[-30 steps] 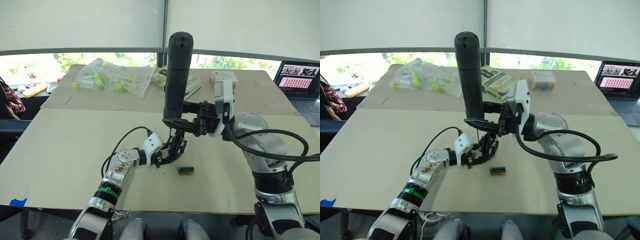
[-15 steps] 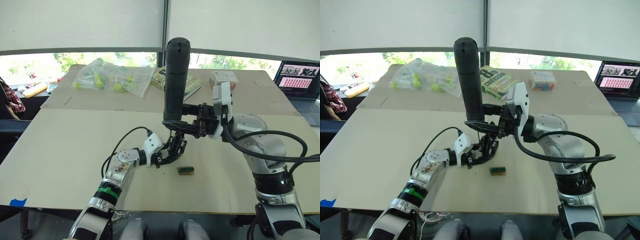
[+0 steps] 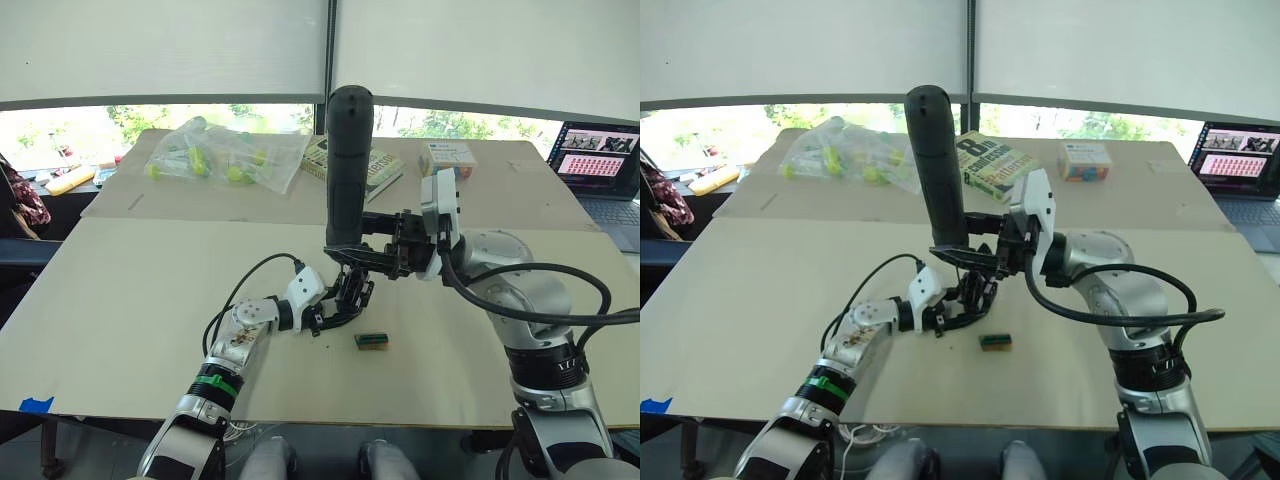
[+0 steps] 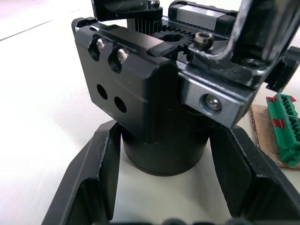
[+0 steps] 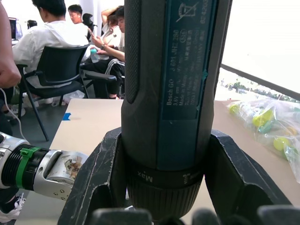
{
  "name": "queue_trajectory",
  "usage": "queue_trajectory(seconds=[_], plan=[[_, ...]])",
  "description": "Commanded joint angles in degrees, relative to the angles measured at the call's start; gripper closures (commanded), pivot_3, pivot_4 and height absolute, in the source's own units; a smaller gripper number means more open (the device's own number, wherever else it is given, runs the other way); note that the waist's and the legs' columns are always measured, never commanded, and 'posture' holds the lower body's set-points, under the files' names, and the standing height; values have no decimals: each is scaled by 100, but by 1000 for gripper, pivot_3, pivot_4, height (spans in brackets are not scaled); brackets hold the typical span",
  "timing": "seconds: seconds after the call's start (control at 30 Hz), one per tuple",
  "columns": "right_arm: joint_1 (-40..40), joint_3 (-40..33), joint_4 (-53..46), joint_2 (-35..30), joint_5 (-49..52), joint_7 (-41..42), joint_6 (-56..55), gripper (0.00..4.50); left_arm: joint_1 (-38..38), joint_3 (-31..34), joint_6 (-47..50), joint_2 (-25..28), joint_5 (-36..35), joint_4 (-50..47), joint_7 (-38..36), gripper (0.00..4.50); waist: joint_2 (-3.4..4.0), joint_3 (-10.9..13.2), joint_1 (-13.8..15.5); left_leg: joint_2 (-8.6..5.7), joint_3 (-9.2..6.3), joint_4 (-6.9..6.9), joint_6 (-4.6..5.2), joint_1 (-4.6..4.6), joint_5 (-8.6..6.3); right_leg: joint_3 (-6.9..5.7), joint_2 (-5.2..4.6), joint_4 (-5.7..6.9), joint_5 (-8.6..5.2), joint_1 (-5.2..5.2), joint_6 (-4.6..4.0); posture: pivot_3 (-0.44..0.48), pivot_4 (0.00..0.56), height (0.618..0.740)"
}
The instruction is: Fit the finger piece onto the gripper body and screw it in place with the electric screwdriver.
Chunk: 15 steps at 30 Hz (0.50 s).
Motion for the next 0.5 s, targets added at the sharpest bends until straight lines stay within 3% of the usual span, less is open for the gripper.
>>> queue_trajectory(seconds=[0.03, 0.5], plan=[[-74, -138, -158, -37, 47, 9, -98, 2576, 204, -288, 200, -18, 96, 122, -122, 2215, 0, 0, -5, 0, 0, 0, 0, 0, 0, 0, 0, 0, 0, 0, 0, 0, 150, 740], [-120, -150, -116, -5, 4, -51, -159, 2576, 234, -300, 221, -5, 93, 87, -137, 2215, 0, 0, -8, 0, 0, 0, 0, 1, 0, 0, 0, 0, 0, 0, 0, 0, 150, 740]])
